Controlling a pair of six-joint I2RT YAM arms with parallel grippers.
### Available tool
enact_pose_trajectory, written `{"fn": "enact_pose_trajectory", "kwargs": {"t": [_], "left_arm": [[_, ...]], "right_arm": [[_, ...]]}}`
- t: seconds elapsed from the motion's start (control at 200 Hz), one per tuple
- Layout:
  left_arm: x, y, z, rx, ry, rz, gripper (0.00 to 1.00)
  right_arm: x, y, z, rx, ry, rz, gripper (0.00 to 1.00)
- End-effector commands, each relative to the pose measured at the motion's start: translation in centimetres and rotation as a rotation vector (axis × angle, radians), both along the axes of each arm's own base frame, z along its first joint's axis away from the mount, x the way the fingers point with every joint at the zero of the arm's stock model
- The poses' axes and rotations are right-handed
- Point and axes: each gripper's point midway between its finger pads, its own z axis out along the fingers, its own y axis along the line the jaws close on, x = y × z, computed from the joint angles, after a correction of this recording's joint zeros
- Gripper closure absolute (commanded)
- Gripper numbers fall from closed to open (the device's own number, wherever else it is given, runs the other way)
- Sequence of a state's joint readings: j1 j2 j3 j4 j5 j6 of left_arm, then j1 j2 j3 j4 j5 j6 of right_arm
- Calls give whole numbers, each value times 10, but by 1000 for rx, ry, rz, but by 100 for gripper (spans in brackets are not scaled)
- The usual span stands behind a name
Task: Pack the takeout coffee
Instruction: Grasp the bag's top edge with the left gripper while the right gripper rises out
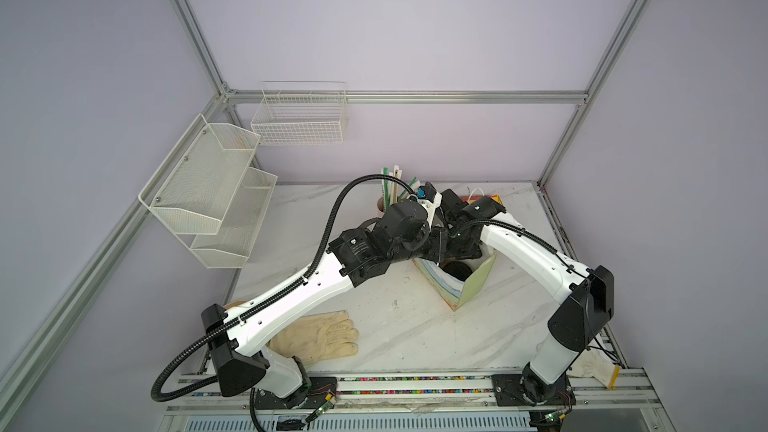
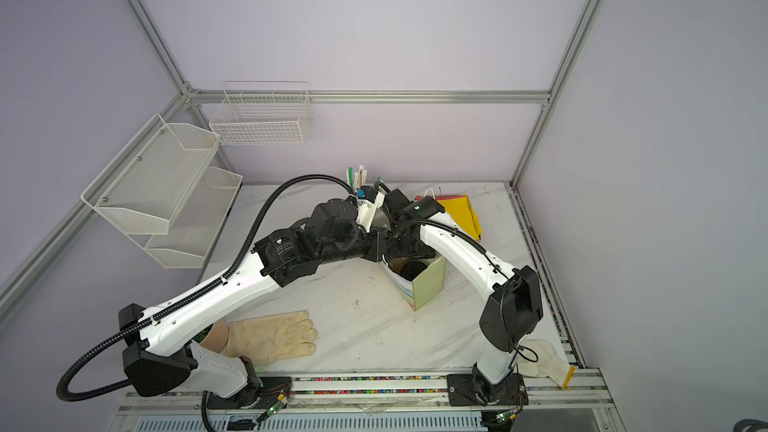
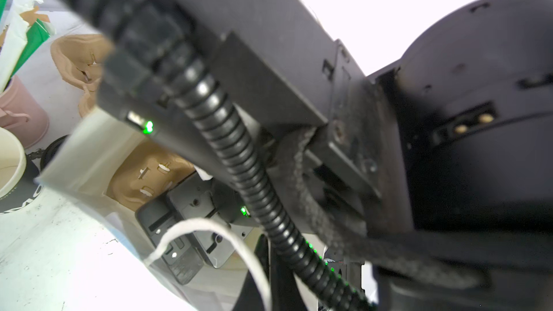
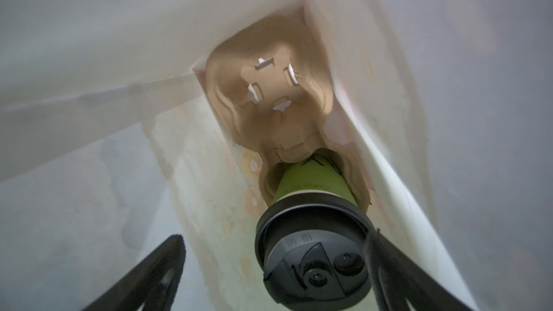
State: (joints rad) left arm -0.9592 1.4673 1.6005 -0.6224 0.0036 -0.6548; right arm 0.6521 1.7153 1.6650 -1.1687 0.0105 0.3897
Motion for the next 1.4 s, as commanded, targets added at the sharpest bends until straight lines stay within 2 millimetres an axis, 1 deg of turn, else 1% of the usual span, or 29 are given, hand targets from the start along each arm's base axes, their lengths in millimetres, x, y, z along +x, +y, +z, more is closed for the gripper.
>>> {"fn": "enact_pose_trajectory", "kwargs": {"t": [0.0, 0.1, 0.205, 0.29, 0.425, 0.53, 0.675, 0.825, 0.835, 0.85, 1.155, 1.3, 1.395], "left_arm": [[-11, 0, 56, -129, -54, -27, 100], [-10, -2, 54, -132, -43, -24, 100], [-11, -2, 59, -148, -44, -26, 100], [-13, -1, 65, -160, -49, -31, 100], [-15, 1, 70, -169, -56, -35, 100], [-15, 0, 65, -158, -50, -37, 100], [-15, -1, 53, -136, -39, -39, 100], [-13, -1, 38, -115, -28, -33, 100], [-17, 5, 47, -134, -42, -31, 100], [-18, 7, 50, -140, -47, -31, 100], [-19, 14, 45, -126, -69, -21, 100], [-17, 15, 35, -114, -79, -20, 100], [-18, 16, 32, -123, -90, -22, 100]], "right_arm": [[7, 0, 12, 0, -36, 11, 2], [6, 7, 11, 36, -32, 29, 3], [3, 16, 9, 86, -17, 65, 3], [-1, 24, 12, 132, -10, 86, 3], [0, 20, 19, 128, -34, 72, 3], [0, 17, 24, 121, -50, 69, 3], [4, 11, 38, 114, -104, 58, 3], [0, 10, 60, 153, -156, 72, 3], [0, 10, 61, 156, -160, 73, 3], [-1, 10, 64, 160, -165, 73, 3], [-13, 5, 102, 241, -258, 103, 3], [-22, 3, 111, 274, -279, 120, 3], [-26, 1, 119, 288, -294, 121, 3]]}}
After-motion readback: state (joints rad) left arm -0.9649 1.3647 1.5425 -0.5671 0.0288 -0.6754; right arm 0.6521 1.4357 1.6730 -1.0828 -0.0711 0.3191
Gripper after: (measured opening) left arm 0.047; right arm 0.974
